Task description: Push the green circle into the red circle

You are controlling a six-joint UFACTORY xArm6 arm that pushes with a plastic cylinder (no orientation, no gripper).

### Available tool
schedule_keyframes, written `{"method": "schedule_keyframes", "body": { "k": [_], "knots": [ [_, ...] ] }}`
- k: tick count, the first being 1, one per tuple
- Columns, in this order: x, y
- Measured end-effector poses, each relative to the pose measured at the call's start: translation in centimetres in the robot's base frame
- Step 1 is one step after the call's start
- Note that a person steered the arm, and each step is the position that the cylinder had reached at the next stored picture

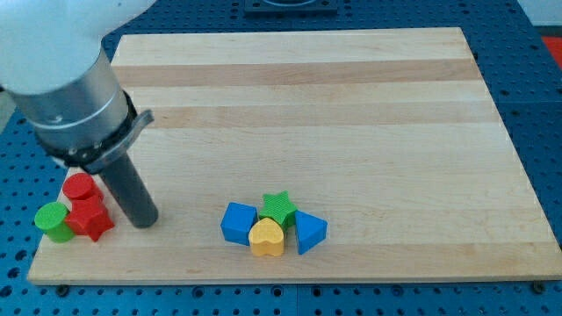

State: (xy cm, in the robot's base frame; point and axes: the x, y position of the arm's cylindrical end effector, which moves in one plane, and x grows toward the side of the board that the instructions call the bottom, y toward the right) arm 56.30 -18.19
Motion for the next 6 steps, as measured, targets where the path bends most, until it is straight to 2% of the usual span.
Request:
{"method": "schedule_keyframes", "body": {
  "k": [1,2,3,4,5,6],
  "knots": [
    [4.2,-4.2],
    [4.9,-9.0],
    [3.5,-12.3],
    [1.6,-11.4],
    [-2.7,-11.1],
    [-3.6,-9.2]
  ]
}}
